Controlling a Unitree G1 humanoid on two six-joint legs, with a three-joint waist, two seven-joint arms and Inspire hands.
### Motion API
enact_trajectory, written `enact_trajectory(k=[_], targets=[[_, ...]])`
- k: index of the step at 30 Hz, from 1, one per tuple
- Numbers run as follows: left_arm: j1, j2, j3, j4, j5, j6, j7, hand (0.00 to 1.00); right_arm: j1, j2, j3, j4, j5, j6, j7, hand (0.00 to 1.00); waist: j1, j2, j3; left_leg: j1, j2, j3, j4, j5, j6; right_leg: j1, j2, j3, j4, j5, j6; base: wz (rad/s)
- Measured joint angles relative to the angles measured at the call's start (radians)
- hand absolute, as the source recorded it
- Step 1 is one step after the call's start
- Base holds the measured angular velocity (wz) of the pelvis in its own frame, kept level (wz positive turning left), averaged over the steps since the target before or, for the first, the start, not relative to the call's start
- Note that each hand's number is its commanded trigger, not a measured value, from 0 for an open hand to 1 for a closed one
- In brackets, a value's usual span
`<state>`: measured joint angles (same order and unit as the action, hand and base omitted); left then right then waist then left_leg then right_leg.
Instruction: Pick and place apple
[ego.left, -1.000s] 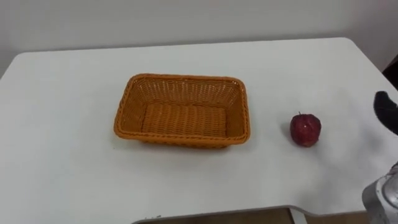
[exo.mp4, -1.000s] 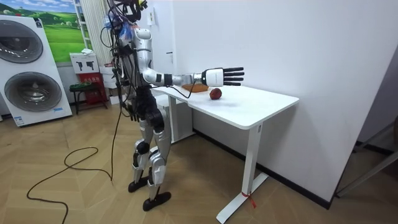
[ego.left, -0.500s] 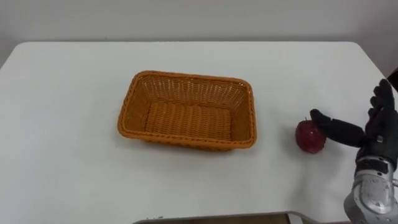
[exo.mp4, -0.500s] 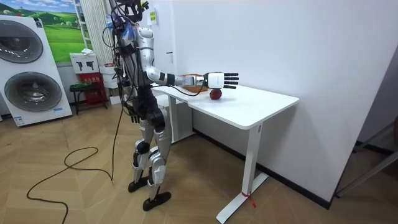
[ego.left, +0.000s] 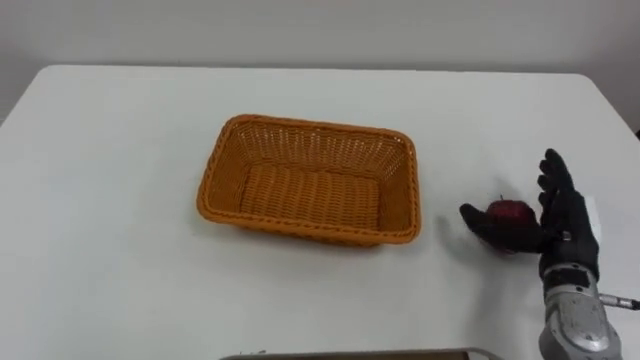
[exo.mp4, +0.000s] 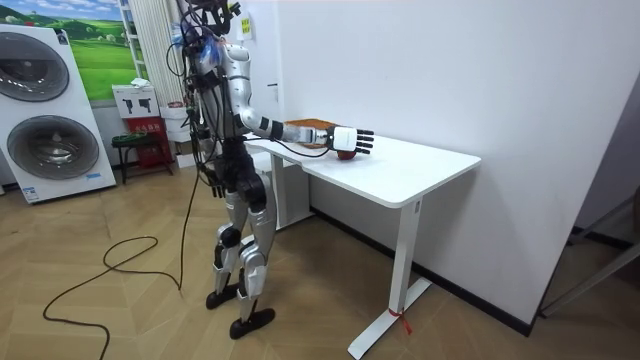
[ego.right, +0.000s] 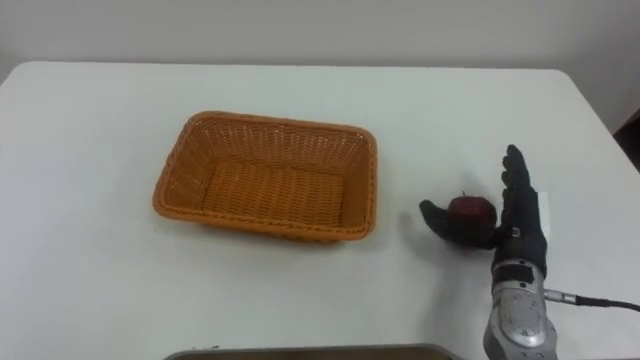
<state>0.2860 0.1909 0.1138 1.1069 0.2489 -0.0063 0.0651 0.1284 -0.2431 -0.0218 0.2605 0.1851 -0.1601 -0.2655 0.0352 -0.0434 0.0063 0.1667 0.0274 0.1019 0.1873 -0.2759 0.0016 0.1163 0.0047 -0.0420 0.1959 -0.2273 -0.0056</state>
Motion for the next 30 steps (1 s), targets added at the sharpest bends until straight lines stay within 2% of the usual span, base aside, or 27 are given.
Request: enact_trajectory(k=[7,8,9,14,15,16,17,18,19,20,22,30], targets=[[0.000,0.000,0.001,-0.016,0.001,0.000,-0.009,0.00,0.001,-0.014,0.000,0.045,-0.044,-0.002,0.014,0.00,-0.003,0.004,-0.0014,0.002,0.000,-0.023,0.000,0.000,0.000,0.016,0.000,-0.016,-0.015,0.005,0.000,0.07],[0.001,0.000,0.001,-0.016,0.002,0.000,-0.008,0.00,0.001,-0.017,0.000,0.069,-0.062,-0.002,0.021,0.00,-0.002,0.001,-0.0044,0.002,-0.001,-0.023,0.000,0.000,0.000,0.017,0.000,-0.017,-0.016,0.005,0.000,0.00],[0.001,0.000,0.001,-0.015,0.004,0.000,-0.007,0.00,0.000,-0.017,0.000,0.082,-0.074,-0.002,0.024,0.00,-0.001,0.002,-0.0040,0.002,-0.001,-0.023,0.001,0.000,0.000,0.017,0.000,-0.017,-0.017,0.005,0.000,0.00],[-0.001,0.000,0.000,-0.005,0.007,0.001,-0.007,0.00,-0.012,-0.021,0.000,0.160,-0.139,-0.035,0.040,0.00,-0.003,0.008,-0.0095,0.011,-0.002,-0.023,0.001,0.000,0.000,0.035,0.000,-0.016,-0.028,0.008,0.001,0.00],[-0.001,0.000,0.000,-0.005,0.007,0.001,-0.007,0.00,-0.012,-0.021,0.000,0.164,-0.146,-0.035,0.042,0.11,-0.002,0.008,-0.0092,0.016,-0.002,-0.023,0.001,0.000,0.000,0.039,0.000,-0.016,-0.029,0.008,0.001,0.00],[0.001,0.000,0.000,-0.003,0.007,0.001,-0.006,0.00,-0.012,-0.021,0.000,0.173,-0.150,-0.035,0.050,0.15,-0.002,0.008,-0.0095,0.022,-0.002,-0.023,0.001,0.000,0.000,0.042,-0.001,-0.017,-0.029,0.008,0.001,0.00],[0.001,0.000,0.000,-0.004,0.007,0.001,-0.006,0.00,-0.013,-0.021,-0.001,0.177,-0.151,-0.035,0.056,0.24,-0.002,0.007,-0.0101,0.023,-0.002,-0.023,0.001,0.000,0.000,0.042,-0.002,-0.018,-0.028,0.008,0.001,0.00],[0.001,0.000,0.000,-0.004,0.007,0.001,-0.006,0.00,-0.015,-0.021,-0.001,0.178,-0.151,-0.035,0.060,0.56,-0.002,0.007,-0.0098,0.022,-0.002,-0.023,0.001,0.000,0.000,0.042,-0.002,-0.018,-0.028,0.008,0.001,0.00],[0.002,0.000,0.000,-0.003,0.007,0.001,-0.005,0.00,-0.023,-0.021,-0.002,0.189,-0.155,-0.037,0.060,0.63,-0.003,0.006,-0.0098,0.020,-0.002,-0.023,0.001,0.000,0.000,0.042,-0.002,-0.018,-0.027,0.008,0.001,0.00],[0.005,0.000,0.000,-0.003,0.007,0.002,-0.004,0.00,-0.032,-0.024,-0.011,0.199,-0.156,-0.037,0.058,0.90,-0.003,0.005,-0.0102,0.021,-0.002,-0.023,0.001,0.000,0.000,0.042,-0.002,-0.018,-0.027,0.008,0.001,0.00],[0.006,0.000,0.000,-0.003,0.007,0.002,-0.003,0.00,-0.032,-0.035,-0.026,0.205,-0.156,-0.035,0.058,1.00,-0.003,0.003,-0.0103,0.021,-0.002,-0.023,0.001,0.000,0.000,0.042,-0.002,-0.020,-0.026,0.009,0.001,0.02],[0.003,0.001,0.000,-0.003,0.007,0.002,0.000,0.00,-0.039,-0.038,-0.060,0.236,-0.165,-0.034,0.057,1.00,-0.003,-0.009,-0.0077,0.018,-0.001,-0.025,0.007,0.000,0.000,0.041,-0.002,-0.029,-0.021,0.009,0.001,0.03]])
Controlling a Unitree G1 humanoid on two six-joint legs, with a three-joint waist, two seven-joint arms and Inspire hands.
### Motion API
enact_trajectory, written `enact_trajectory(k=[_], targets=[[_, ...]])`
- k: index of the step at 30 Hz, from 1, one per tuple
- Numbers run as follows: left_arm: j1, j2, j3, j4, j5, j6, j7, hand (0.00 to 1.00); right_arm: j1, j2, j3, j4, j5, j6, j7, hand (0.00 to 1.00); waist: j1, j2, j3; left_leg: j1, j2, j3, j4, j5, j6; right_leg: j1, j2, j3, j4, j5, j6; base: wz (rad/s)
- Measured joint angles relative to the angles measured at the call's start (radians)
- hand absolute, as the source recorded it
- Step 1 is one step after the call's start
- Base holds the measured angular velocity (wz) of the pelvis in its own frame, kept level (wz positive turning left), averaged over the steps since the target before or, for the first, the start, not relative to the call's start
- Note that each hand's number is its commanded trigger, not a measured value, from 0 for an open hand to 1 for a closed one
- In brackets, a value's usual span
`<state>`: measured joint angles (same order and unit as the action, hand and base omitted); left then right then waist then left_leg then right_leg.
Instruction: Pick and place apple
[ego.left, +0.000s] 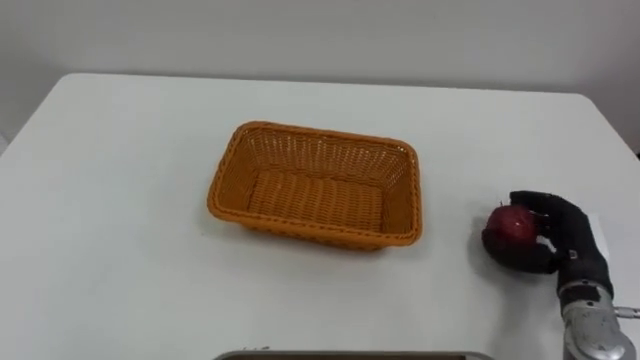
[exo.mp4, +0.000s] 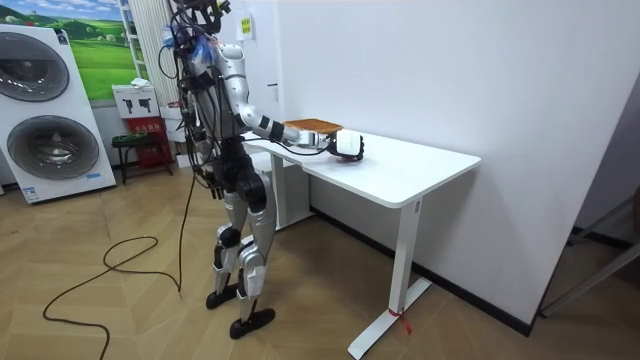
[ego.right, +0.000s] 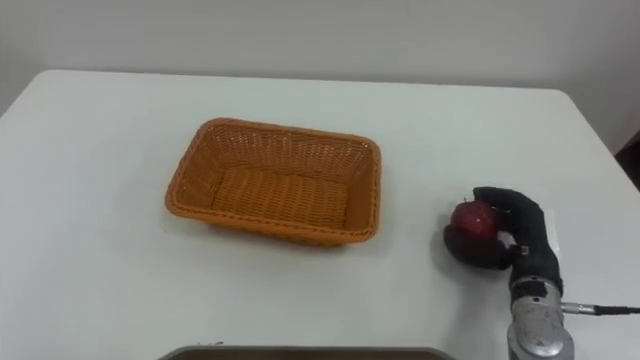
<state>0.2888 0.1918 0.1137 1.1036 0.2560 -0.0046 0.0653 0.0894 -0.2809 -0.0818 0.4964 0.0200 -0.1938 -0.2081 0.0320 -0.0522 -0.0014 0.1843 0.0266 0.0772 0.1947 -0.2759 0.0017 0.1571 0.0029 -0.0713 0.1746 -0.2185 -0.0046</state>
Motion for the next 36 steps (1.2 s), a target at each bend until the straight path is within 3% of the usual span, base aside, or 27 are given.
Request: enact_trajectory(k=[16,18,22,26,36], targets=[[-0.006,0.001,0.000,0.000,0.014,0.001,0.006,0.00,-0.001,0.001,0.002,0.000,-0.028,0.003,0.000,1.00,0.004,-0.001,-0.0010,-0.001,0.000,0.000,0.004,0.000,0.000,0.000,0.000,0.002,-0.002,0.003,0.000,0.00],[-0.011,0.001,0.001,0.002,0.014,0.001,0.005,0.00,-0.001,0.001,0.002,-0.027,-0.029,0.021,-0.001,1.00,0.006,0.003,-0.0012,-0.004,0.000,0.001,0.004,0.000,0.000,-0.002,0.000,0.004,-0.001,0.003,0.000,0.00],[-0.014,0.000,0.000,0.018,0.013,0.001,-0.003,0.00,0.008,0.004,0.030,-0.114,-0.059,0.043,0.001,1.00,0.005,0.019,-0.0050,-0.017,0.000,0.002,0.003,0.000,0.000,-0.020,0.001,0.010,0.003,0.006,0.000,-0.03],[-0.013,0.001,0.001,0.017,0.014,-0.001,-0.009,0.00,0.008,0.004,0.055,-0.227,-0.069,0.043,-0.001,1.00,0.006,0.036,0.0014,-0.015,0.000,0.002,-0.001,0.003,0.004,-0.031,0.001,0.014,0.011,0.006,0.000,-0.03],[-0.012,0.001,-0.021,0.016,0.019,-0.009,-0.004,0.00,0.007,0.000,0.074,-0.480,-0.011,0.041,0.018,1.00,0.006,0.015,0.0053,-0.018,0.000,0.000,-0.004,0.003,0.004,-0.025,0.002,0.013,0.011,0.006,0.000,0.00]])
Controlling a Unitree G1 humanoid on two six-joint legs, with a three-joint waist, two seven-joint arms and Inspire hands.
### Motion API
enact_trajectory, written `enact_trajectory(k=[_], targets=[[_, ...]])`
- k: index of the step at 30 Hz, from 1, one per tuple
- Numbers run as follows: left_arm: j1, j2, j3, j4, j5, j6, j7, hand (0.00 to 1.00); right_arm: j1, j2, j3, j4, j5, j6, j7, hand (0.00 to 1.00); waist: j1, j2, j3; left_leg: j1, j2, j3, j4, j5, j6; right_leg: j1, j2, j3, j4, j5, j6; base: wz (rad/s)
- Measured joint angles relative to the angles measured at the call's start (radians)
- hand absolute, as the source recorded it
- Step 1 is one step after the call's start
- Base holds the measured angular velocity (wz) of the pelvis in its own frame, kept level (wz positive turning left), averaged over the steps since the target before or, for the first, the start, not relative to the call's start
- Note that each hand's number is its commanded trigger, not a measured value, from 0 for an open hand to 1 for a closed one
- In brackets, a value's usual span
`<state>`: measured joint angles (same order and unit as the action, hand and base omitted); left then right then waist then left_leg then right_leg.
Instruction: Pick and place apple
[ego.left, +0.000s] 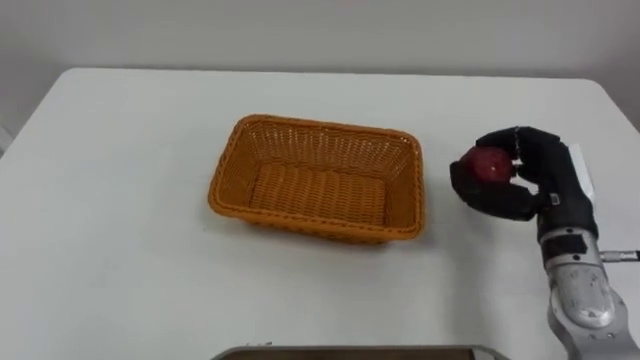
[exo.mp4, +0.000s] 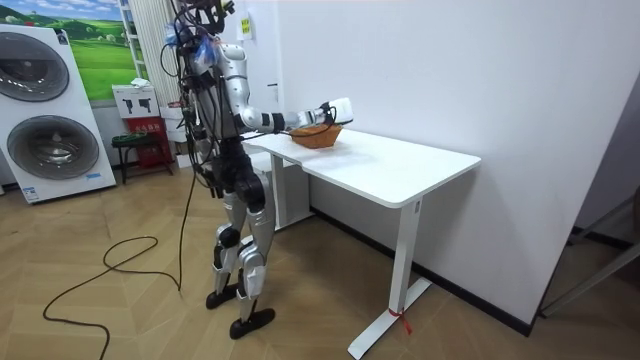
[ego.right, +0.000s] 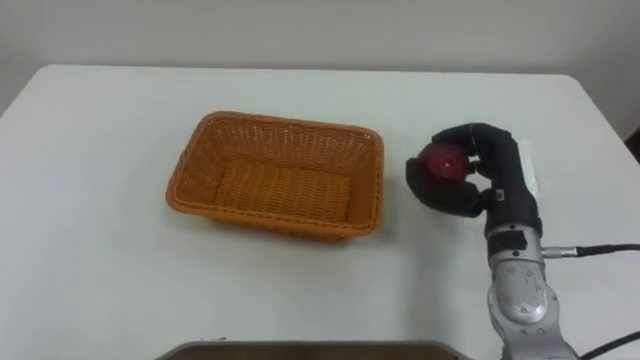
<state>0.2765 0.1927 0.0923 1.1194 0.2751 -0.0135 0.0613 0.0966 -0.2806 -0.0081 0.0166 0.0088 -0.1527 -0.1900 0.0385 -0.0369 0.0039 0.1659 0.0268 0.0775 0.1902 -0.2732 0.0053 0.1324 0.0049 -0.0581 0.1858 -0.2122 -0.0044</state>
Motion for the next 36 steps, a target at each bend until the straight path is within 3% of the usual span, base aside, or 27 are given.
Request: enact_trajectory(k=[6,14,15,16,17,27,36], targets=[[-0.009,-0.001,-0.029,0.013,0.002,-0.017,-0.002,0.00,0.000,0.001,0.045,-0.065,0.019,0.000,0.054,1.00,0.023,0.003,0.0040,0.002,-0.001,0.003,0.001,0.000,0.000,0.000,0.000,0.007,-0.001,0.000,0.000,-0.02],[-0.023,-0.002,-0.076,0.013,0.000,0.011,-0.004,0.00,-0.003,0.004,0.145,-0.100,-0.016,0.017,0.156,1.00,0.048,0.025,-0.0003,-0.004,-0.001,-0.006,0.002,0.001,0.001,0.001,-0.002,-0.005,0.001,0.000,0.001,0.02],[-0.023,-0.001,-0.081,0.013,0.001,0.013,-0.004,0.00,-0.003,0.004,0.153,-0.105,-0.015,0.022,0.162,0.62,0.048,0.025,-0.0002,-0.006,-0.001,-0.008,0.003,0.001,0.001,0.000,-0.002,-0.009,0.001,0.000,0.001,0.14],[-0.025,-0.001,-0.092,0.013,0.000,0.017,-0.003,0.00,-0.003,0.004,0.173,-0.109,-0.012,0.025,0.172,0.51,0.050,0.025,-0.0003,-0.008,-0.001,-0.010,0.004,0.001,0.002,0.001,-0.003,-0.015,0.001,0.000,0.000,0.11],[-0.033,-0.002,-0.107,0.014,0.000,0.021,-0.003,0.00,-0.005,0.003,0.198,-0.110,-0.012,0.026,0.183,0.00,0.052,0.024,-0.0006,-0.008,-0.001,-0.011,0.006,0.001,0.002,0.001,-0.003,-0.019,0.000,0.000,0.000,0.09],[-0.055,-0.004,-0.152,0.023,-0.009,0.037,-0.003,0.00,-0.020,0.004,0.302,-0.107,-0.014,0.047,0.245,0.00,0.084,0.010,0.0018,-0.016,-0.001,-0.027,0.008,0.002,0.002,0.001,-0.004,-0.029,-0.002,0.000,0.000,0.02],[-0.067,-0.004,-0.152,0.023,-0.010,0.037,-0.024,0.00,-0.033,0.004,0.303,-0.107,-0.019,0.066,0.276,0.00,0.104,0.001,0.0037,-0.020,-0.002,-0.033,0.008,0.002,0.002,0.000,-0.005,-0.033,-0.003,0.001,0.000,0.01]])
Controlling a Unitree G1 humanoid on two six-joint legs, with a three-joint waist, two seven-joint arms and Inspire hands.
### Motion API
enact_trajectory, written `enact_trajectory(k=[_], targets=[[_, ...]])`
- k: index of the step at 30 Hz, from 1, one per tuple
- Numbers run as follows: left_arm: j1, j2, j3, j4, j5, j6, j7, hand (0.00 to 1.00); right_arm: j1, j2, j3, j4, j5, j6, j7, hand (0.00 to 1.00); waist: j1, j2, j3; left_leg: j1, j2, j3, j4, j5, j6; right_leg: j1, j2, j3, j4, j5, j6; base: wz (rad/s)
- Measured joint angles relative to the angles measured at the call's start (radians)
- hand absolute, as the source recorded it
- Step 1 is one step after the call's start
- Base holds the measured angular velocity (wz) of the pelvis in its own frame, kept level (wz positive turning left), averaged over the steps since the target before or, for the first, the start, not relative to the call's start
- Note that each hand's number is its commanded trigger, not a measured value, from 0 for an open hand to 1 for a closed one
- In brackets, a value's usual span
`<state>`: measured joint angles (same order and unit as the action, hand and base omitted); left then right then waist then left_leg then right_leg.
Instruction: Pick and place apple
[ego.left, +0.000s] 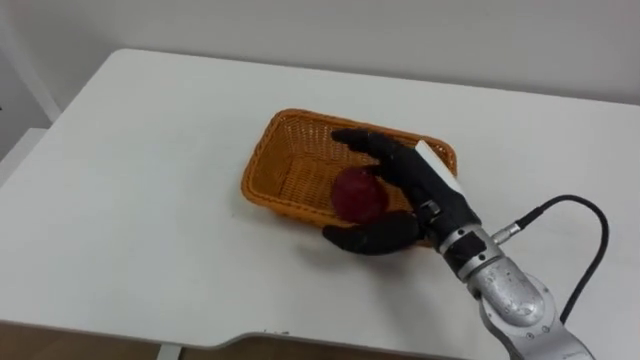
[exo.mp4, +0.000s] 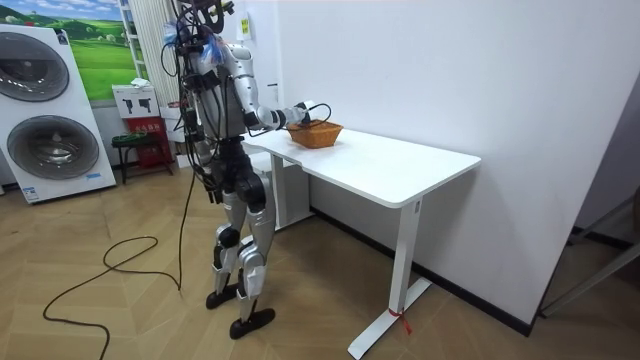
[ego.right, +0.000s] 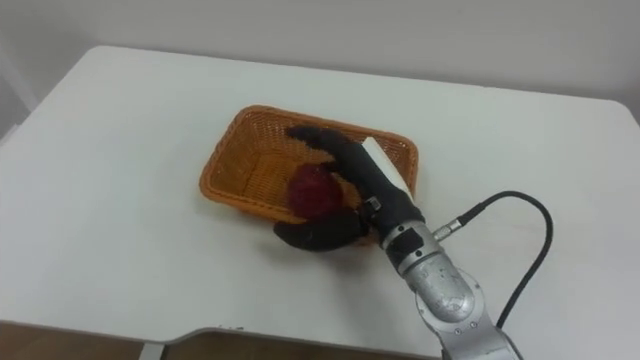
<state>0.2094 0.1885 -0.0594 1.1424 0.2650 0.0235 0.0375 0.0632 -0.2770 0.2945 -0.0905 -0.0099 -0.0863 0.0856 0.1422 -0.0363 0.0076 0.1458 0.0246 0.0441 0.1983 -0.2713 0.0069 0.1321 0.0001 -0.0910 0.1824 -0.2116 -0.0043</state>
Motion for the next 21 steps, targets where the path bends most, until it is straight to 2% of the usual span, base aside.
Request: enact_trajectory(k=[15,18,21], targets=[[0.001,-0.001,0.008,0.000,0.000,0.013,0.001,0.00,-0.001,0.000,-0.011,-0.002,0.001,0.001,-0.014,0.00,-0.011,0.002,0.0000,0.005,-0.001,-0.003,-0.002,0.000,0.000,0.012,0.000,-0.003,-0.014,0.001,0.000,0.00],[0.006,0.000,0.010,-0.002,0.000,0.012,0.011,0.00,-0.010,-0.001,-0.050,-0.008,0.008,0.000,-0.050,0.00,-0.021,0.003,0.0002,0.004,-0.001,0.000,-0.001,0.000,0.000,0.012,0.000,0.001,-0.014,0.001,0.000,0.00],[0.019,-0.002,0.039,-0.003,0.001,0.010,0.011,0.00,-0.010,-0.002,-0.134,-0.058,0.012,-0.007,-0.103,0.00,-0.038,0.006,-0.0009,0.004,-0.001,0.005,-0.001,0.000,0.000,0.009,0.000,0.007,-0.013,0.001,0.000,-0.02]])
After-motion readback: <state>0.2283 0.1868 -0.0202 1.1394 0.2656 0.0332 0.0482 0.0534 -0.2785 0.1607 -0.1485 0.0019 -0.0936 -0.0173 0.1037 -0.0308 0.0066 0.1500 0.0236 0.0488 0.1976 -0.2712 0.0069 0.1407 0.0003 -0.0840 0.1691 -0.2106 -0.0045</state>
